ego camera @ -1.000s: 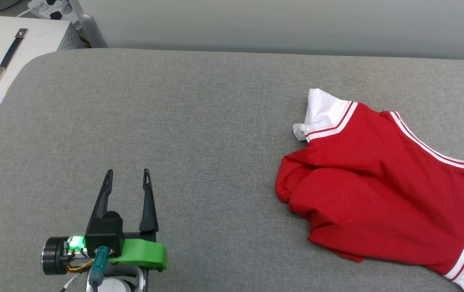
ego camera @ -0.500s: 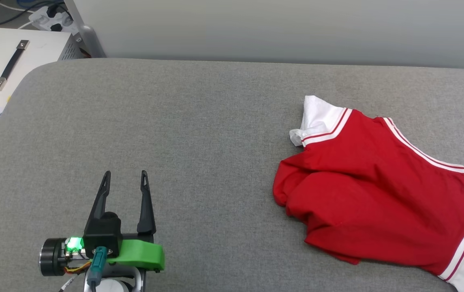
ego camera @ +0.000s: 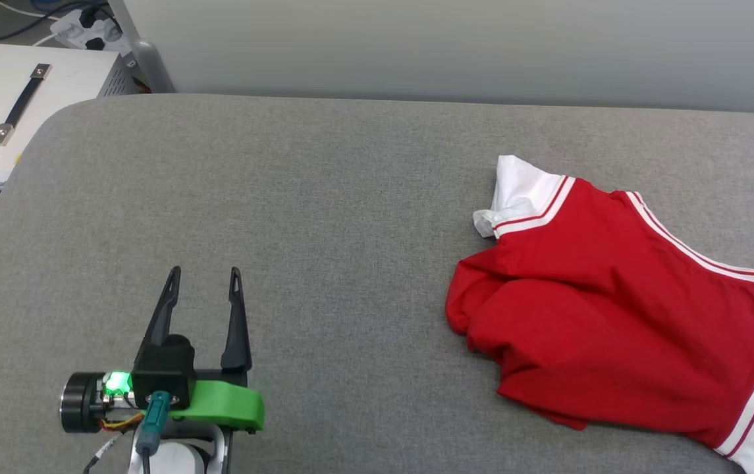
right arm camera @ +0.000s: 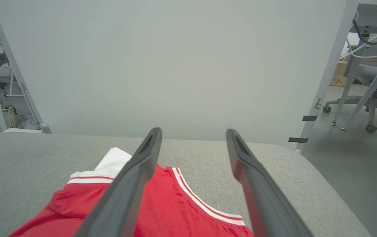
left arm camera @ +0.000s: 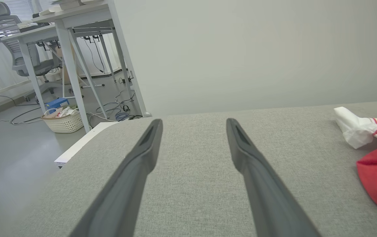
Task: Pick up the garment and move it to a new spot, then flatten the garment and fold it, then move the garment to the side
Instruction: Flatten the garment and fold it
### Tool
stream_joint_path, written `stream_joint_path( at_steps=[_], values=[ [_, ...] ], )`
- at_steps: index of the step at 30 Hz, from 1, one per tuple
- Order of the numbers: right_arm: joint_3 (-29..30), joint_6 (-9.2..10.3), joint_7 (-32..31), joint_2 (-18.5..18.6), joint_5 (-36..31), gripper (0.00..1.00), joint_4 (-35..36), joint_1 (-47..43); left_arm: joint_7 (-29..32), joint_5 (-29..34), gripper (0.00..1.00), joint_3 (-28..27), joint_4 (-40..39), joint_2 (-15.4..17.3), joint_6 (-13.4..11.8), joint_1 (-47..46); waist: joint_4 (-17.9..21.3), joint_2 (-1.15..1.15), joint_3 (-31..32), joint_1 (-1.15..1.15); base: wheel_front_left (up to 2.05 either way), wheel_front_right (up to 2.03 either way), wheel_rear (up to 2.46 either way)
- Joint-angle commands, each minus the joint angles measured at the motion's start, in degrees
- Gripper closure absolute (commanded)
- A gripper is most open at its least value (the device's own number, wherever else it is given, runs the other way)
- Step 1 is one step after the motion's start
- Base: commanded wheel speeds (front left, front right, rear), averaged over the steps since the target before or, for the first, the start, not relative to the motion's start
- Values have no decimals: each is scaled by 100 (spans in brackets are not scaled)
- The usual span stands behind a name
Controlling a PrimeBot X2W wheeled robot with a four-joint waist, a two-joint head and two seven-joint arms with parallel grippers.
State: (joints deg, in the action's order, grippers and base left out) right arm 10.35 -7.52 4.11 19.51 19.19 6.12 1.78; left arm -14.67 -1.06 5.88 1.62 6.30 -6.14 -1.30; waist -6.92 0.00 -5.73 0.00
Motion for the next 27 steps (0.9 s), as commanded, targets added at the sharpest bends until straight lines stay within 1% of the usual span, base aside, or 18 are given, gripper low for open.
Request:
stream_joint_path(
  at_steps=[1,3,5,9,10,12,13,15,17,19,22,24,27],
  values=[
    [41,3,-18,-134,-85,0,171,-4,-33,-5,0,2,-13,65,65,-173,0,0,-19,0,0,0,0],
    [79,3,-67,-360,-141,0,372,-73,-33,-55,0,12,-11,101,183,-312,13,0,-43,0,0,0,0],
    [73,3,-87,-508,-216,0,523,-121,-33,-98,0,48,18,171,367,-512,47,0,-80,0,0,0,0],
    [-77,3,-149,-719,-306,0,674,-211,-33,-173,0,192,257,374,881,-1204,158,0,-206,0,0,0,0],
    [-119,3,-147,-757,-319,0,685,-212,-33,-222,0,250,366,414,1011,-1455,202,0,-251,0,0,0,0],
    [-205,3,-154,-801,-343,0,680,-191,-1,-327,0,395,626,506,1189,-1933,309,0,-358,0,0,0,0],
    [-335,3,-116,-839,-353,0,653,-110,207,-630,0,683,1013,603,1323,-2678,484,0,-532,0,0,0,0],
    [-416,3,-73,-855,-369,0,634,-49,477,-885,0,981,1284,700,1352,-3165,608,0,-654,0,0,0,0],
    [-513,3,-28,-866,-387,0,621,22,725,-1319,0,1417,1463,801,1358,-3638,747,0,-790,0,0,0,0],
    [-597,3,17,-877,-395,0,583,114,1035,-1754,0,1962,1623,968,1359,-4168,877,0,-931,0,0,0,0],
    [-696,3,85,-885,-397,0,519,248,1500,-2407,0,2580,1834,1101,1360,-4821,1023,0,-1107,0,0,0,0],
    [-764,3,137,-892,-408,0,460,342,1969,-2928,0,2986,2040,1134,1361,-5224,1123,0,-1211,0,0,0,0],
    [-858,3,231,-914,-418,0,369,473,2888,-3802,0,3493,2363,1109,1361,-5764,1268,0,-1360,0,0,0,0]
  ],
)
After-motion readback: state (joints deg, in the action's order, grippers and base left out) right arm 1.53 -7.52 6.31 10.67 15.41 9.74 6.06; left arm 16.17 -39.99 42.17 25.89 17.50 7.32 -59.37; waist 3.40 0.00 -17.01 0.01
